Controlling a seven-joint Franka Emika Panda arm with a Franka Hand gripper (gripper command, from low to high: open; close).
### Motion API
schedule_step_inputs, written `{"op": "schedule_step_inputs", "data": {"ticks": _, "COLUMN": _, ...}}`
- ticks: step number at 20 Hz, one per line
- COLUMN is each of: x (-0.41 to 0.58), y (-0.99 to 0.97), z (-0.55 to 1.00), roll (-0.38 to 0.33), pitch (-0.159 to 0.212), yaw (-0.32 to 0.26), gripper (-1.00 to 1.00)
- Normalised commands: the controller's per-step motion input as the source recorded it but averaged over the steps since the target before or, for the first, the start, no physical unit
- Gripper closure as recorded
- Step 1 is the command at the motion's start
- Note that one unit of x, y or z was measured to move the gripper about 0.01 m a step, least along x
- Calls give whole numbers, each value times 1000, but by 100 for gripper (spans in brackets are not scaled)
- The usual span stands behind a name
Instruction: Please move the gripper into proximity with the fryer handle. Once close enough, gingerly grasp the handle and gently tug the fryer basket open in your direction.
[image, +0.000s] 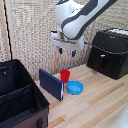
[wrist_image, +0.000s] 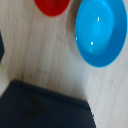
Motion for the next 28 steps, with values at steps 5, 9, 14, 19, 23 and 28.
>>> {"op": "schedule_step_inputs", "data": {"ticks": 5, "x": 0, "y": -190, "z": -193, "roll": -364, "pitch": -134, "yaw": 0, "gripper": -100}}
{"op": "schedule_step_inputs", "data": {"ticks": 9, "x": 0, "y": -372, "z": -338, "roll": -324, "pitch": -106, "yaw": 10, "gripper": -100}}
{"op": "schedule_step_inputs", "data": {"ticks": 14, "x": -1, "y": -466, "z": -309, "roll": -286, "pitch": -86, "yaw": 0, "gripper": -100}}
{"op": "schedule_step_inputs", "data": {"ticks": 19, "x": 0, "y": -529, "z": -275, "roll": -237, "pitch": -80, "yaw": 13, "gripper": -100}}
{"op": "schedule_step_inputs", "data": {"ticks": 23, "x": -1, "y": -574, "z": -273, "roll": -181, "pitch": -67, "yaw": 47, "gripper": -100}}
{"op": "schedule_step_inputs", "data": {"ticks": 28, "x": -19, "y": -583, "z": -275, "roll": -159, "pitch": -68, "yaw": 49, "gripper": -100}}
